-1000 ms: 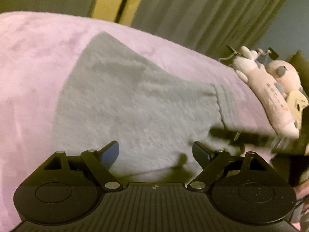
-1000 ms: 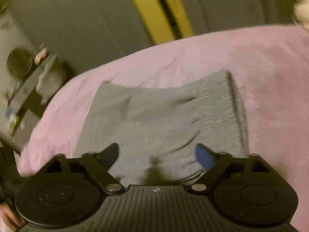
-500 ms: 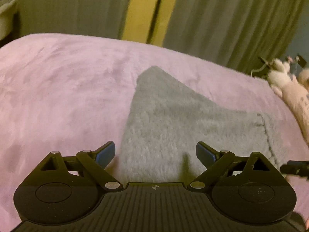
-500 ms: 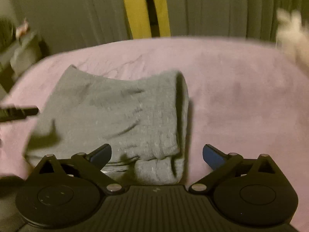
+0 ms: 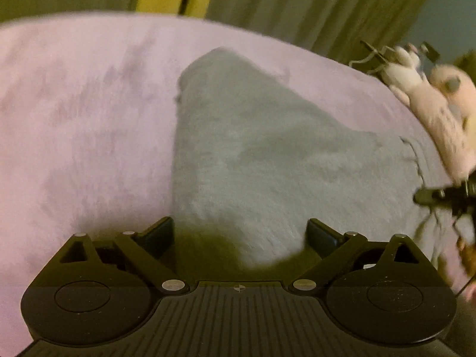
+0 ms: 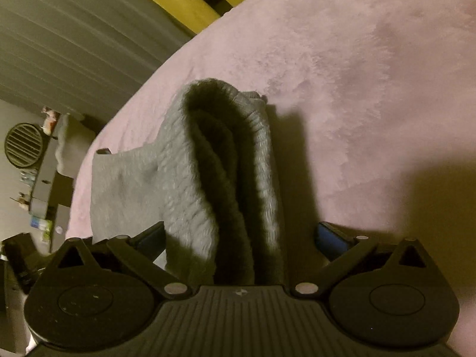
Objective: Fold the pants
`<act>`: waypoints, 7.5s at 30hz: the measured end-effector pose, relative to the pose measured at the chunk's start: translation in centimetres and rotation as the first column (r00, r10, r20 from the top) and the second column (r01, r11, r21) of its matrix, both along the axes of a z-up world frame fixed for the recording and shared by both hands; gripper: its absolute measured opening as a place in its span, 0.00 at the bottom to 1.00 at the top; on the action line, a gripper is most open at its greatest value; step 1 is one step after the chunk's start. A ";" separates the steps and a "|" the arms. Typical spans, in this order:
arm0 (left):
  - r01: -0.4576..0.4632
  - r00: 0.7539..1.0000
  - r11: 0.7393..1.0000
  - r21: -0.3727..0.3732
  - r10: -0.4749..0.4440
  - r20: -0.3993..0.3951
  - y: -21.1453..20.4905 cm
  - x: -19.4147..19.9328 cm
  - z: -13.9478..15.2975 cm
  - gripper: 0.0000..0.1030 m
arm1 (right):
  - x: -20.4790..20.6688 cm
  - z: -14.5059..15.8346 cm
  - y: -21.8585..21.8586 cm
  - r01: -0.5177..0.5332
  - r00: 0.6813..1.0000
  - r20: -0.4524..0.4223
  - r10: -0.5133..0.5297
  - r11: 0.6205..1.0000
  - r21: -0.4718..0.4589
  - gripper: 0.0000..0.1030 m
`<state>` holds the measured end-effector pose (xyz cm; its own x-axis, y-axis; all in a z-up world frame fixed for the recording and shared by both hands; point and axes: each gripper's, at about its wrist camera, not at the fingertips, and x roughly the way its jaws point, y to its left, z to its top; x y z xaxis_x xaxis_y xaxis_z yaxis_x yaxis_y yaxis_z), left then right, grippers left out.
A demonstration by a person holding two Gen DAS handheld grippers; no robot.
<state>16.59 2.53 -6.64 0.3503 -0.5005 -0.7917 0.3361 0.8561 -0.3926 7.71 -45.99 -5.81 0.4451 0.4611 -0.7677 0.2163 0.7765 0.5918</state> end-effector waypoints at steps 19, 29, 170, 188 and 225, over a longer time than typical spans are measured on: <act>-0.110 0.993 0.981 -0.162 0.101 -0.064 0.2 2.0 -0.9 0.52 | 1.5 0.0 2.8 -0.078 0.996 0.047 0.079 0.997 -0.028 0.54; -0.048 0.993 0.995 -0.087 0.057 0.103 -2.5 0.4 5.9 0.33 | 1.5 5.5 5.7 -0.079 0.983 0.158 0.093 0.992 -0.096 0.48; -0.303 0.930 0.952 0.049 0.284 0.234 -4.1 -4.3 1.9 0.89 | 8.0 5.3 14.4 0.100 0.976 0.215 0.019 0.842 -0.530 0.26; -0.462 0.846 0.884 -0.076 0.465 0.261 -1.7 -10.3 11.7 0.94 | -4.3 11.9 15.9 0.085 0.978 0.208 0.028 0.854 -0.514 1.00; -0.236 0.965 0.945 0.226 0.202 0.165 -8.1 -11.9 9.4 0.99 | -6.1 8.1 25.1 -0.021 0.998 0.030 0.059 0.718 -0.696 1.00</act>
<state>4.66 -5.54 2.80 0.5441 -0.1990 -0.8151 0.1658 0.9778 -0.1280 1.57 -20.89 2.31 0.4824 -0.1753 -0.8583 0.1620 0.9807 -0.1092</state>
